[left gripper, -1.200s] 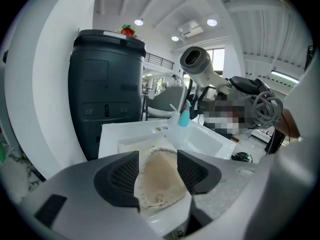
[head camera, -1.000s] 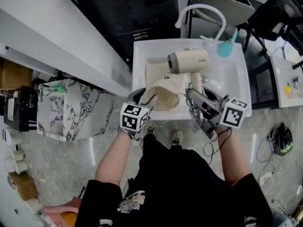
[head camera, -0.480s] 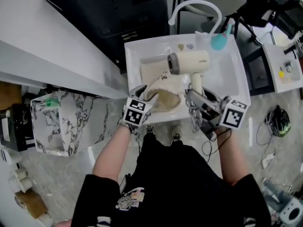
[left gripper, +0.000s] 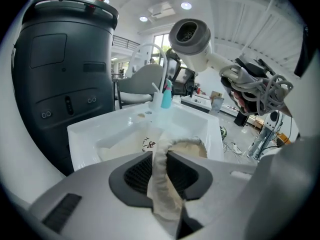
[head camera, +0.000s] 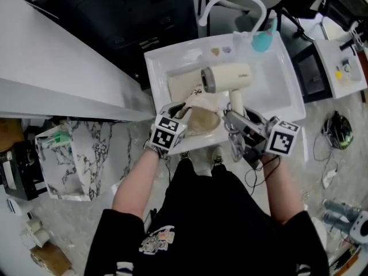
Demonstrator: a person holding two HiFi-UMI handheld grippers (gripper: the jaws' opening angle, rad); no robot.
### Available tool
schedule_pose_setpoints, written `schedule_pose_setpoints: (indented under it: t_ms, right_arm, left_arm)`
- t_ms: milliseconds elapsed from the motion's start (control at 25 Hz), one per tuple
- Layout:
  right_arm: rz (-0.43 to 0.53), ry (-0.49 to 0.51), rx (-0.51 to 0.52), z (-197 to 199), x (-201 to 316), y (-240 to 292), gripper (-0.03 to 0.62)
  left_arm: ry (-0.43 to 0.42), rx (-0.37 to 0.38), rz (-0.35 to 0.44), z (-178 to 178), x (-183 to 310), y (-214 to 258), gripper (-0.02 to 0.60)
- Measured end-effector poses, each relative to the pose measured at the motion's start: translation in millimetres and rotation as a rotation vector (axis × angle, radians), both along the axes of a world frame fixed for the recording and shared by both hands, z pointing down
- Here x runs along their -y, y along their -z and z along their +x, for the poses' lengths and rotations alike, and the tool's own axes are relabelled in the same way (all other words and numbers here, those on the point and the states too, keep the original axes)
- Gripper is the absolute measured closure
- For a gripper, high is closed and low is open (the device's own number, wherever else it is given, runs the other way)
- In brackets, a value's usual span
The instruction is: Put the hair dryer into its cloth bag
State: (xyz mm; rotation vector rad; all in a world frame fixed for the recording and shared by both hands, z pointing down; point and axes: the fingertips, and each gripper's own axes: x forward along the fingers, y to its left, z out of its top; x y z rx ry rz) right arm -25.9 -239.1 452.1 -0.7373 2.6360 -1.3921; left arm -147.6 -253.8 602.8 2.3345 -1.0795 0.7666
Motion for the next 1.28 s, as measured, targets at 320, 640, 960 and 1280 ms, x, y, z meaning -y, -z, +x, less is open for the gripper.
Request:
schedule_pose_setpoints:
  t_ms: [320, 640, 960, 1280]
  right_arm:
    - [-0.029, 0.051, -0.006, -12.5, -20.3, -17.5, 0.399]
    - [-0.216, 0.092, -0.061, -9.7, -75.8, -77.7, 0.399]
    - [-0.329, 0.193, -0.142, -4.9, -115.8, -120.6, 0.399]
    - [-0.406, 0.325, -0.256, -16.5, -136.9, -151.4, 0.401]
  left_arm:
    - [-0.034, -0.041, -0.016, 3.8, -0.9, -2.1, 0.528]
    - [-0.033, -0.073, -0.029, 1.8, -1.2, -0.4, 0.529]
    - [-0.033, -0.095, -0.037, 1.1, -0.8, 1.0, 0.529]
    - [-0.05, -0.09, -0.033, 4.0, 0.2, 3.8, 0.529]
